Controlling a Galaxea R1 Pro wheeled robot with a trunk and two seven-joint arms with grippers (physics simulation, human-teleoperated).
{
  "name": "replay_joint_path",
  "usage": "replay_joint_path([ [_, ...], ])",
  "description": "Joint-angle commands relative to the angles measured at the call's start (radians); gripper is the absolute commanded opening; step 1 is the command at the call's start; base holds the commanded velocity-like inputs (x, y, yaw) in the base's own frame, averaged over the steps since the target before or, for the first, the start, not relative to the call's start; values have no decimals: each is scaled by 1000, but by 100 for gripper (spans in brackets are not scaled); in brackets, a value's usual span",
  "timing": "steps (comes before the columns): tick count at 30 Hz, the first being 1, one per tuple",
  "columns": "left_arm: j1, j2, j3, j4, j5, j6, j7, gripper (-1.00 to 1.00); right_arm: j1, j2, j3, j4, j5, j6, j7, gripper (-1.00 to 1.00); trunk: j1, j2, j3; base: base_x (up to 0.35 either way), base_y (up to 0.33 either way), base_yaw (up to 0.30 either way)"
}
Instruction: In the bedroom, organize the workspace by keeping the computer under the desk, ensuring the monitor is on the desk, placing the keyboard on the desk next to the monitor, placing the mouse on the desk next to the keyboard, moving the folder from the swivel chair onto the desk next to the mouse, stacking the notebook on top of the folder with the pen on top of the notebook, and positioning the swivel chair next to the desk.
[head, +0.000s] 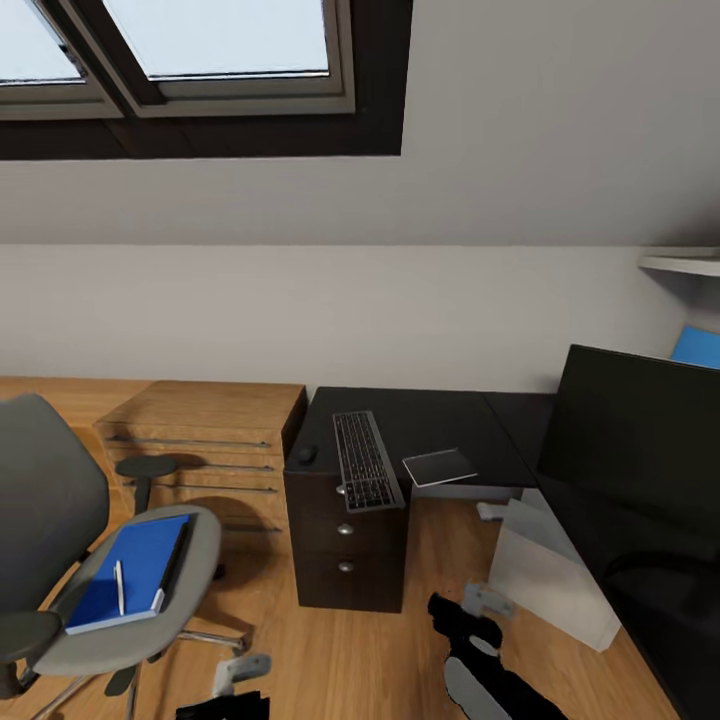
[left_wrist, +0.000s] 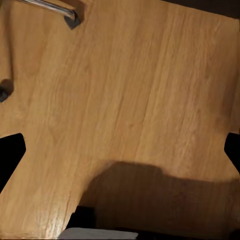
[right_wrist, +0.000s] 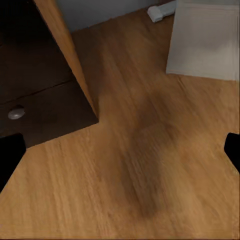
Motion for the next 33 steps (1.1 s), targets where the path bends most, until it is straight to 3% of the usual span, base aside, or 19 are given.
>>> replay_joint_path([
  [1, 0, 0, -2, 53, 10, -41, 8, 100, -1, 4, 48, 53, 41, -3, -3, 100, -4, 6, 2, 0, 0, 0],
  [4, 0, 0, -5, 206, 9, -226, 7, 100, -1, 29, 86, 181, 84, -46, 1, 100, -15, 27, 11, 0, 0, 0],
  [7, 0, 0, -6, 277, 8, -318, 7, 100, -1, 51, 92, 252, 91, -97, 2, 100, -27, 48, 21, 0, 0, 0],
  [9, 0, 0, -7, 344, 8, -403, 7, 100, -1, 72, 95, 325, 94, -157, 3, 100, -35, 62, 27, 0, 0, 0],
  [10, 0, 1, -6, 413, 7, -496, 7, 100, -1, 97, 103, 409, 103, -232, 16, 100, -38, 69, 30, 0, 0, 0],
  [17, 0, 0, -9, 461, 5, -568, 7, 100, -1, 127, 155, 519, 156, -338, 101, 100, -65, 118, 52, 0, 0, 0],
  [18, 0, -1, -10, 473, 7, -598, 9, 100, -1, 137, 178, 633, 184, -407, 315, 100, -69, 125, 55, 0, 0, 0],
  [20, 0, -1, -9, 473, 8, -614, 10, 100, -1, 137, 177, 653, 185, -412, 347, 100, -77, 139, 62, 0, 0, 0],
  [21, 0, -3, -9, 476, 10, -680, 12, 100, -1, 137, 176, 685, 184, -457, 405, 100, -81, 146, 65, 0, 0, 0],
  [25, 0, -3, -9, 489, 10, -727, 13, 100, -1, 139, 180, 700, 181, -542, 431, 100, -96, 174, 77, 0, 0, 0],
  [33, 0, -3, -9, 493, 11, -735, 13, 100, -1, 140, 181, 703, 180, -558, 435, 100, -127, 230, 102, -64, 0, -56],
])
